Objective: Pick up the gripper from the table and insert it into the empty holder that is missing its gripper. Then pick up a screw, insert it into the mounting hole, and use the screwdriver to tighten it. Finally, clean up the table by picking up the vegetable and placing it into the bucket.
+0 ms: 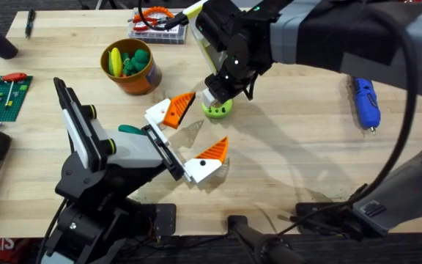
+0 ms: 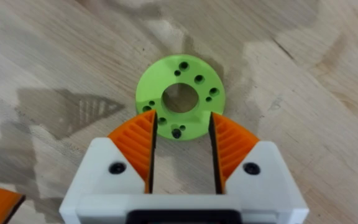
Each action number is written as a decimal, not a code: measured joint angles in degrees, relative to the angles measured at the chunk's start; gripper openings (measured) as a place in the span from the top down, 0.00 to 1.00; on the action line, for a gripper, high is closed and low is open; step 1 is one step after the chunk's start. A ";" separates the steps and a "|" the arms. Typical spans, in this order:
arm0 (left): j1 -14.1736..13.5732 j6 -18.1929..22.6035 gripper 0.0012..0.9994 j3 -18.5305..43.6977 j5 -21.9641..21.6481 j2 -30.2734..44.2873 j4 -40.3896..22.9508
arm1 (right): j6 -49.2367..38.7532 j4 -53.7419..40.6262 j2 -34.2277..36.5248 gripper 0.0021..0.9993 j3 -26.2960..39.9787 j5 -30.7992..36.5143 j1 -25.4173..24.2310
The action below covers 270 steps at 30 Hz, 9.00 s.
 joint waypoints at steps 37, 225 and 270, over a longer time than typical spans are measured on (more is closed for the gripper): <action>0.00 -0.07 0.02 0.00 -0.02 0.26 0.17 | -8.04 -11.22 -2.69 0.51 1.88 -55.49 -24.14; 1.33 -1.73 0.02 0.00 -12.45 0.26 0.07 | 2.68 18.82 10.82 1.00 2.60 -77.85 -7.41; 0.00 -1.25 0.02 0.00 1.97 0.26 0.35 | -1.34 12.13 10.82 0.01 2.60 -84.68 -11.78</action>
